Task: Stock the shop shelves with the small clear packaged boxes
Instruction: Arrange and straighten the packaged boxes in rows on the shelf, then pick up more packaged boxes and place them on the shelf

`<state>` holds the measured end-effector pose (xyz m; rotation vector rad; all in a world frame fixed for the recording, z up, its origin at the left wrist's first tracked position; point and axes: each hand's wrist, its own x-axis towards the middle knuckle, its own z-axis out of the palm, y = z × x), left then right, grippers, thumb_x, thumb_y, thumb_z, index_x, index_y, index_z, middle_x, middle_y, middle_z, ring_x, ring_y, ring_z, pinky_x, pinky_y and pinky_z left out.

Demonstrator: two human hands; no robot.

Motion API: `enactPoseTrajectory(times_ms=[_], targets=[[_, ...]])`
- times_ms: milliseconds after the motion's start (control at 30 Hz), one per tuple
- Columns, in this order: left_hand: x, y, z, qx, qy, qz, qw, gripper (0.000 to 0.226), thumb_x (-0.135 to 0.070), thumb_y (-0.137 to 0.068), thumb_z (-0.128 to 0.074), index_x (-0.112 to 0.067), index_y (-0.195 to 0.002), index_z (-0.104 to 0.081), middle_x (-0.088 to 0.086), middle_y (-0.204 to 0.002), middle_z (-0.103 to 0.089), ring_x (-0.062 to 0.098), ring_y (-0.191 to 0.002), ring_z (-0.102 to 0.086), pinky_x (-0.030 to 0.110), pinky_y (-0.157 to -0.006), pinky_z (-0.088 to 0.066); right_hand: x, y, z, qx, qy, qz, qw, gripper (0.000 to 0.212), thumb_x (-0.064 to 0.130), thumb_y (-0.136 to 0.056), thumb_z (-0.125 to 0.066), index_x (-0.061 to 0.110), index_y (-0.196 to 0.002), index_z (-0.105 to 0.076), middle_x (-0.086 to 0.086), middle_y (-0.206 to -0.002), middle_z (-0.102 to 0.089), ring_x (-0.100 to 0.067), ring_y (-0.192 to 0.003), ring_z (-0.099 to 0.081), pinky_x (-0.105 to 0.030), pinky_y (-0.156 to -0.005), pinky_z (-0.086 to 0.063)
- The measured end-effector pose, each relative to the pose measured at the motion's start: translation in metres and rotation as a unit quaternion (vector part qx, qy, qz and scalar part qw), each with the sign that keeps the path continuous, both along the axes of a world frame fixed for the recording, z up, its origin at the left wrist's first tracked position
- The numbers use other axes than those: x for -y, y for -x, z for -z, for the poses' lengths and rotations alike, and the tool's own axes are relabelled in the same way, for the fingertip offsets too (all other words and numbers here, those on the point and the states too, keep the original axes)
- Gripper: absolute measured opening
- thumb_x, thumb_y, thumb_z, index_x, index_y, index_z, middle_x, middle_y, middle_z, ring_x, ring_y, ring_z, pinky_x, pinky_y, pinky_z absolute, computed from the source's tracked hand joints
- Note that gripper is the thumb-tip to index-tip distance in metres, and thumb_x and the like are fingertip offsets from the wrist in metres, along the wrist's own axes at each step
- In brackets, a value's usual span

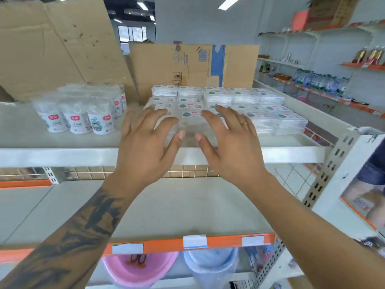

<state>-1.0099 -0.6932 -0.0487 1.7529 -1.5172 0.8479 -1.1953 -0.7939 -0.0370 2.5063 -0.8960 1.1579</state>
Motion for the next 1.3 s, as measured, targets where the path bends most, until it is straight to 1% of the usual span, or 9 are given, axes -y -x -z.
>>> enactPoseTrajectory(times_ms=[100,200,367,467,567,767,967,1167,1300], targets=[[-0.039,-0.005,0.019,-0.017,0.004,0.000,1.000,0.041,-0.045,-0.103,-0.050,-0.018,-0.128,-0.068,0.007,-0.139,-0.060,0.034,-0.137,-0.050,0.061,-0.118,-0.023,-0.032,-0.001,0.016,0.008,0.021,0.008,1.000,0.050,0.049,-0.100,-0.051,0.021,-0.141,-0.056,-0.011,-0.150,-0.050,-0.036,-0.139,-0.045,-0.053,-0.115,-0.033],[-0.090,-0.021,0.035,-0.036,-0.022,-0.017,0.999,0.042,-0.046,-0.103,-0.048,-0.021,-0.130,-0.066,0.005,-0.141,-0.059,0.032,-0.139,-0.048,0.059,-0.120,-0.022,-0.071,-0.013,0.036,0.016,0.014,0.010,1.000,0.049,0.048,-0.099,-0.054,0.020,-0.139,-0.058,-0.011,-0.149,-0.050,-0.035,-0.139,-0.045,-0.052,-0.114,-0.035],[-0.185,-0.067,0.055,-0.039,-0.065,-0.062,0.995,0.040,-0.048,-0.099,-0.054,-0.020,-0.124,-0.069,0.006,-0.133,-0.064,0.032,-0.128,-0.056,0.058,-0.115,-0.031,-0.156,-0.055,0.063,0.006,-0.020,-0.007,1.000,0.048,0.048,-0.098,-0.057,0.021,-0.137,-0.061,-0.010,-0.146,-0.054,-0.035,-0.134,-0.050,-0.051,-0.113,-0.037],[-0.247,-0.098,0.069,-0.038,-0.099,-0.094,0.990,0.042,-0.050,-0.098,-0.054,-0.021,-0.124,-0.069,0.006,-0.130,-0.065,0.034,-0.121,-0.060,0.055,-0.112,-0.035,-0.207,-0.084,0.075,-0.011,-0.006,-0.034,0.999,0.045,0.047,-0.097,-0.058,0.021,-0.134,-0.064,-0.010,-0.142,-0.056,-0.035,-0.130,-0.054,-0.051,-0.110,-0.039],[-0.308,-0.128,0.084,-0.046,-0.143,-0.124,0.981,0.046,-0.054,-0.096,-0.053,-0.021,-0.125,-0.069,0.008,-0.130,-0.066,0.035,-0.121,-0.061,0.055,-0.110,-0.037,-0.256,-0.117,0.086,-0.024,0.000,-0.065,0.998,0.044,0.048,-0.098,-0.057,0.021,-0.132,-0.065,-0.009,-0.141,-0.057,-0.035,-0.128,-0.054,-0.051,-0.108,-0.041],[-0.427,-0.183,0.112,-0.045,-0.210,-0.195,0.957,0.045,-0.054,-0.094,-0.055,-0.022,-0.123,-0.069,0.007,-0.127,-0.067,0.035,-0.115,-0.063,0.055,-0.104,-0.043,-0.347,-0.186,0.118,-0.059,-0.042,-0.151,0.986,0.042,0.047,-0.096,-0.060,0.022,-0.129,-0.068,-0.009,-0.142,-0.057,-0.034,-0.126,-0.055,-0.049,-0.108,-0.042],[-0.509,-0.229,0.115,-0.078,-0.209,-0.274,0.936,0.048,-0.056,-0.096,-0.049,-0.023,-0.127,-0.067,0.005,-0.125,-0.067,0.034,-0.112,-0.064,0.052,-0.102,-0.043,-0.404,-0.257,0.126,-0.074,-0.047,-0.227,0.970,0.041,0.047,-0.096,-0.059,0.021,-0.127,-0.067,-0.008,-0.137,-0.059,-0.033,-0.122,-0.057,-0.047,-0.106,-0.043],[-0.557,-0.282,0.111,-0.114,-0.201,-0.320,0.919,0.048,-0.058,-0.097,-0.048,-0.026,-0.129,-0.065,0.003,-0.129,-0.066,0.032,-0.116,-0.063,0.051,-0.103,-0.042,-0.446,-0.343,0.123,-0.073,-0.058,-0.295,0.951,0.041,0.045,-0.095,-0.061,0.021,-0.127,-0.067,-0.008,-0.137,-0.058,-0.034,-0.120,-0.058,-0.046,-0.104,-0.044],[-0.585,-0.327,0.104,-0.127,-0.188,-0.358,0.906,0.047,-0.060,-0.097,-0.046,-0.029,-0.127,-0.065,0.000,-0.128,-0.066,0.030,-0.116,-0.063,0.050,-0.102,-0.044,-0.468,-0.413,0.118,-0.057,-0.057,-0.338,0.938,0.041,0.047,-0.094,-0.060,0.023,-0.127,-0.066,-0.008,-0.138,-0.058,-0.033,-0.121,-0.058,-0.044,-0.104,-0.043]])
